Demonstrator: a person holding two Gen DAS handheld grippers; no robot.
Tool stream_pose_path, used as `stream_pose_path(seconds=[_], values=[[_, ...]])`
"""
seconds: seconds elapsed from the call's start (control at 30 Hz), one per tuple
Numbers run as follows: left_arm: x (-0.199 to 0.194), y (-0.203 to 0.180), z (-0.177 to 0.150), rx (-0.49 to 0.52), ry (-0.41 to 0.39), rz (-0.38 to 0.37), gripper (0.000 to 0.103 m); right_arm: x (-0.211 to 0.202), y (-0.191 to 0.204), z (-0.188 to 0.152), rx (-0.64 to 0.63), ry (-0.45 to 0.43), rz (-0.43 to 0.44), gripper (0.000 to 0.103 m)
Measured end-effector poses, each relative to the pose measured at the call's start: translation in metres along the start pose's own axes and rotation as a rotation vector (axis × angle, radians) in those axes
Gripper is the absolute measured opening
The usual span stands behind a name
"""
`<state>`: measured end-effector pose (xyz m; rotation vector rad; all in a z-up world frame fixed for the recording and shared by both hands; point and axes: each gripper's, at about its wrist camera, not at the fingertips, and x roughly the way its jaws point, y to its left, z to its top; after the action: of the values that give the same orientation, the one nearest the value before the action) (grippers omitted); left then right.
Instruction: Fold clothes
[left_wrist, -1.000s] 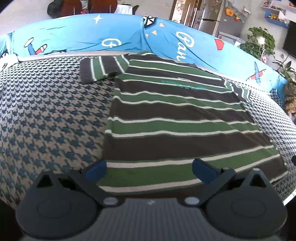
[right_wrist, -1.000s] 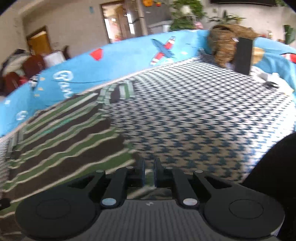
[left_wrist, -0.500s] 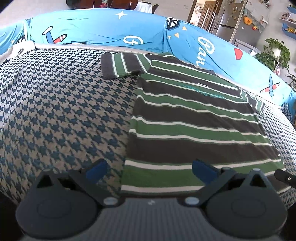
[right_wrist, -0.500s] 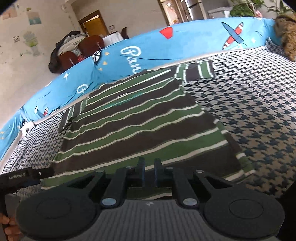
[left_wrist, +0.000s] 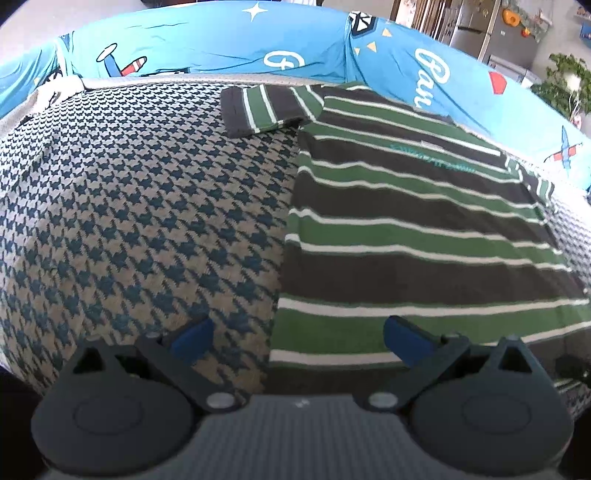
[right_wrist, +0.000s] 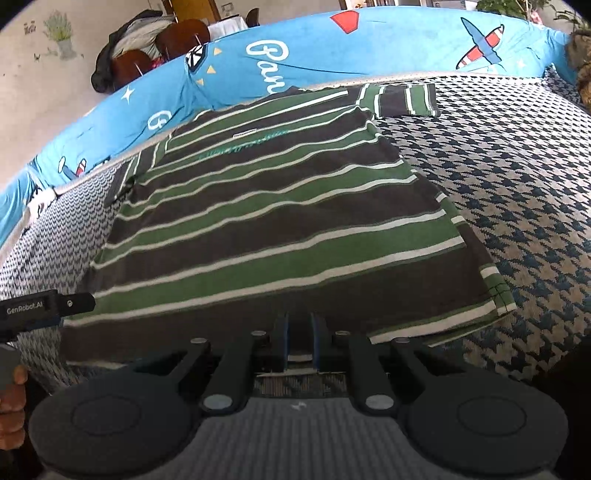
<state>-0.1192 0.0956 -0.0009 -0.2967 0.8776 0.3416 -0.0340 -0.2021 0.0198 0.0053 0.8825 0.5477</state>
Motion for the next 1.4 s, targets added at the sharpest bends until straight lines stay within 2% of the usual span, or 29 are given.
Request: stream_pose_path(seconds=[0.13,0.3,0.47,0.73,0.93,1.2,1.33,1.4], values=[[0.000,0.000,-0.001,0.010,0.016,0.023,0.103,-0.002,0.002,-0.002,-0.004,0.017,-0.007,0.013],[-0.005,0.013,0.003,-0.061,0.006,-0.007,0.103,-0.007,0.005,-0.002,0.000,-0.001,0.018,0.017],[-0.009,0.024,0.010,-0.118,-0.013,-0.031,0.103,-0.013,0.023,-0.001,-0.074,-0.052,0.111,0.017],[-0.021,0.036,0.024,-0.157,-0.049,-0.089,0.103,-0.003,0.079,-0.003,-0.234,-0.019,0.326,0.017],[-0.029,0.046,0.032,-0.177,-0.068,-0.102,0.103,0.010,0.131,-0.007,-0.365,0.016,0.417,0.017],[-0.034,0.057,0.034,-0.219,-0.080,-0.087,0.103,0.023,0.179,-0.020,-0.547,0.028,0.437,0.020],[-0.034,0.060,0.033,-0.233,-0.081,-0.081,0.103,0.026,0.192,-0.027,-0.623,0.012,0.421,0.036],[-0.034,0.060,0.033,-0.234,-0.082,-0.081,0.103,0.027,0.200,-0.031,-0.672,-0.003,0.409,0.037]])
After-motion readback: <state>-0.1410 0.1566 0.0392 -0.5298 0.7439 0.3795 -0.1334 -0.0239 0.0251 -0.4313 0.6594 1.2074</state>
